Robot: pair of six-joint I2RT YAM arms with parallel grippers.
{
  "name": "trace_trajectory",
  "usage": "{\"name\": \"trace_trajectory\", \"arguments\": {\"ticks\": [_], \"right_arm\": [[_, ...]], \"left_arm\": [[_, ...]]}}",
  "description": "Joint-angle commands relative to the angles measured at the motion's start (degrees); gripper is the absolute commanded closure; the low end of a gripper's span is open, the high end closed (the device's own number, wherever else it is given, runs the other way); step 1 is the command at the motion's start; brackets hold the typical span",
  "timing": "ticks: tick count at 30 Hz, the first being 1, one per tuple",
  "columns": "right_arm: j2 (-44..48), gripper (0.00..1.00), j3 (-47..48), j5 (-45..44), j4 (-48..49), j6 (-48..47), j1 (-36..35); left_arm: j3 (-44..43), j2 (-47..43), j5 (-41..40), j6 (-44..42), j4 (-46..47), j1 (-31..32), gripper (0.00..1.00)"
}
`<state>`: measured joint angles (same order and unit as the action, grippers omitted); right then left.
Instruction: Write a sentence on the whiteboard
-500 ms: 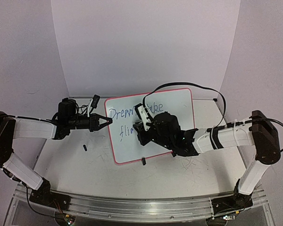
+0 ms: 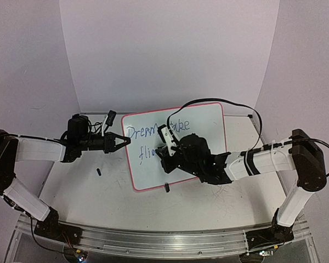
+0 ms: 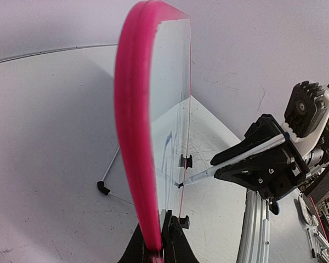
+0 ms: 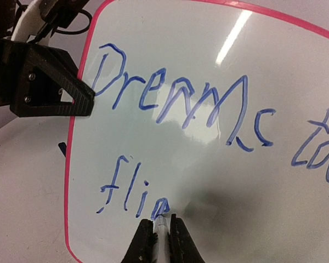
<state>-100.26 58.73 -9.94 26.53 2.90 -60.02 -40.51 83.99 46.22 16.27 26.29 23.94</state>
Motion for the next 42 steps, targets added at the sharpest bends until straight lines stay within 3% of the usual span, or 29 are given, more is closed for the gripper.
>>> {"name": "trace_trajectory", "arguments": {"ticks": [1, 10, 20, 29, 42], "right_arm": [[1.2, 1.00, -2.1, 0.3, -0.9, 1.7, -0.1], [-0.4, 1.00, -2.9, 1.4, -1.0, 2.6, -0.9], [-3.3, 1.00, 3.8, 2.5, 0.0, 2.1, -0.9], [9.5, 1.00, -5.3, 6.7, 2.0, 0.6, 1.0], [3.9, 1.00, 1.7, 4.8, 2.8, -2.0, 2.5]], "left_arm": [[-1.8, 0.5, -5.3, -4.5, -2.0, 0.6, 1.00], [-1.8, 0.4, -5.3, -4.4, -2.1, 0.7, 1.00], [-1.8, 0.4, -5.4, -4.5, -2.1, 0.7, 1.00], [-1.7, 0.6, -5.5, -4.7, -2.2, 0.7, 1.00], [-1.8, 0.1, -5.6, -4.5, -2.6, 0.7, 1.00]]}}
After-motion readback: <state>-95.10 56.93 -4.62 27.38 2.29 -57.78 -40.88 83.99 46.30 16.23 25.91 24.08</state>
